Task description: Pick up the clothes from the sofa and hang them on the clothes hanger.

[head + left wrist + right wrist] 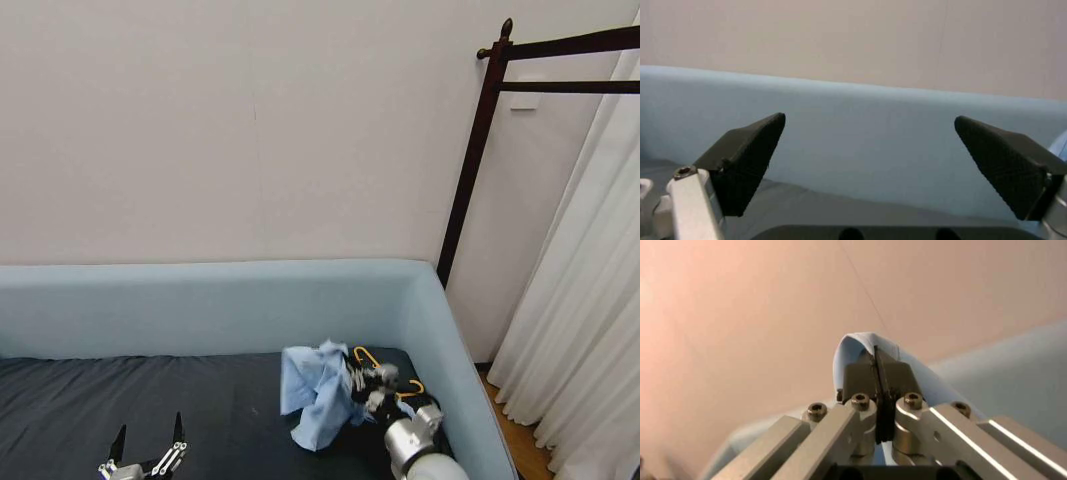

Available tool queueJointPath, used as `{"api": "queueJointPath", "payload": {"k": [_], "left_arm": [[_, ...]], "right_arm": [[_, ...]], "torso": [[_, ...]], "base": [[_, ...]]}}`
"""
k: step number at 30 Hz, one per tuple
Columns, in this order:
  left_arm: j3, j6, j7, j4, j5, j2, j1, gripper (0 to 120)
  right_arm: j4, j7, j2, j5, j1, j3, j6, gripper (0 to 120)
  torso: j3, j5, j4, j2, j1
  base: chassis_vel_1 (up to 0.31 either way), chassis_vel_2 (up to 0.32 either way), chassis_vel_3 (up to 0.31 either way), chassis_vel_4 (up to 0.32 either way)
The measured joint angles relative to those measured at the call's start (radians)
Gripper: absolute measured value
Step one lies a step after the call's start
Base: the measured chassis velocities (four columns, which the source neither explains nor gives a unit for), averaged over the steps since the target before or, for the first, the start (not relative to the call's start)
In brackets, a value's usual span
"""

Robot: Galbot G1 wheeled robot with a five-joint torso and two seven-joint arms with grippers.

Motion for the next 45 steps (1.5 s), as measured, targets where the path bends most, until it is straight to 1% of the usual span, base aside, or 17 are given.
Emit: {"api": "queueJointPath", "payload": {"k": [3, 8, 12, 14, 15, 19, 20, 23, 24, 26, 27, 28, 30, 32, 36, 38, 45], "left_arm": [[-0.003, -0.001, 0.000, -0.001, 0.000, 0.007, 0.000, 100], [-0.007, -0.002, 0.000, -0.006, -0.002, 0.014, 0.002, 100], [-0.007, -0.002, 0.000, -0.012, -0.002, 0.017, 0.001, 100], [-0.007, -0.002, 0.000, -0.012, -0.004, 0.021, -0.003, 100], [-0.007, -0.002, 0.000, -0.012, -0.004, 0.021, -0.003, 100], [-0.010, -0.002, 0.000, -0.006, -0.013, 0.027, -0.012, 100], [-0.012, -0.002, 0.000, 0.003, -0.018, 0.030, -0.017, 100], [-0.014, -0.002, 0.000, 0.020, -0.024, 0.036, -0.026, 100], [-0.014, -0.002, 0.000, 0.020, -0.024, 0.036, -0.026, 100], [-0.019, -0.009, -0.001, 0.024, -0.028, 0.042, -0.026, 100], [-0.022, -0.013, -0.001, 0.024, -0.029, 0.043, -0.023, 100], [-0.022, -0.013, -0.001, 0.024, -0.029, 0.043, -0.023, 100], [-0.023, -0.020, -0.001, 0.027, -0.028, 0.043, -0.021, 100], [-0.021, -0.021, -0.001, 0.029, -0.027, 0.042, -0.023, 100], [-0.013, -0.021, 0.000, 0.034, -0.021, 0.038, -0.022, 100], [-0.013, -0.021, 0.000, 0.035, -0.020, 0.038, -0.020, 100], [-0.046, -0.034, 0.000, 0.049, -0.023, 0.041, -0.013, 100]], "right_arm": [[0.062, 0.031, -0.014, 0.089, 0.087, 0.040, 0.017, 0], [0.079, 0.054, -0.040, 0.104, 0.189, 0.066, 0.029, 0], [0.086, 0.139, -0.060, 0.096, 0.302, 0.064, 0.012, 0], [0.088, 0.250, -0.068, 0.060, 0.380, 0.051, -0.055, 0], [0.088, 0.250, -0.068, 0.060, 0.380, 0.051, -0.055, 0], [0.083, 0.389, -0.068, 0.010, 0.460, 0.033, -0.162, 0], [0.084, 0.492, -0.060, -0.003, 0.483, 0.026, -0.246, 0], [0.125, 0.726, -0.049, 0.005, 0.426, 0.003, -0.466, 0], [0.125, 0.726, -0.049, 0.005, 0.426, 0.003, -0.466, 0], [0.170, 0.779, -0.053, 0.006, 0.283, -0.024, -0.585, 0], [0.181, 0.780, -0.052, 0.003, 0.201, -0.039, -0.617, 0], [0.181, 0.780, -0.052, 0.003, 0.201, -0.039, -0.617, 0], [0.170, 0.751, -0.035, -0.019, 0.029, -0.082, -0.659, 0], [0.152, 0.739, -0.026, -0.027, -0.010, -0.100, -0.666, 0], [0.037, 0.649, 0.047, -0.038, -0.126, -0.201, -0.660, 0], [0.006, 0.627, 0.070, -0.037, -0.129, -0.220, -0.636, 0], [-0.197, 0.575, 0.256, -0.047, -0.064, -0.315, -0.519, 0]], "torso": [[0.000, 0.0000, 0.0000, 0.000, 0.000], [0.000, 0.0001, -0.0001, 0.000, 0.000], [0.000, 0.0001, -0.0001, 0.000, 0.000], [0.000, 0.0001, 0.0000, 0.000, 0.000], [0.000, 0.0001, 0.0000, 0.000, 0.000], [0.000, 0.0000, 0.0000, 0.000, 0.000], [0.000, -0.0001, 0.0002, 0.000, 0.000], [0.000, -0.0001, 0.0001, 0.000, 0.000], [0.000, -0.0001, 0.0001, 0.000, 0.000], [0.000, -0.0002, 0.0000, 0.000, 0.000], [0.000, 0.0002, -0.0002, 0.000, 0.000], [0.000, 0.0002, -0.0002, 0.000, 0.000], [0.000, 0.0003, -0.0007, 0.000, 0.000], [0.000, 0.0000, -0.0007, 0.000, 0.000], [0.000, -0.0003, -0.0002, 0.000, 0.000], [0.000, -0.0004, -0.0002, 0.000, 0.000], [0.000, -0.0004, 0.0001, 0.000, 0.000]], "base": [[0.000, 0.000, 0.000, 0.000], [0.000, 0.000, 0.000, 0.000], [0.000, 0.000, 0.000, 0.000], [0.000, 0.000, 0.000, 0.000], [0.000, 0.000, 0.000, 0.000], [0.000, 0.000, 0.000, 0.000], [0.000, 0.000, 0.000, 0.000], [0.000, 0.000, 0.000, 0.000], [0.000, 0.000, 0.000, 0.000], [0.000, 0.000, 0.000, 0.000], [0.000, 0.000, 0.000, 0.000], [0.000, 0.000, 0.000, 0.000], [0.000, 0.000, 0.000, 0.000], [0.000, 0.000, 0.000, 0.000], [0.000, 0.000, 0.000, 0.000], [0.000, 0.000, 0.000, 0.000], [0.000, 0.000, 0.000, 0.000]]}}
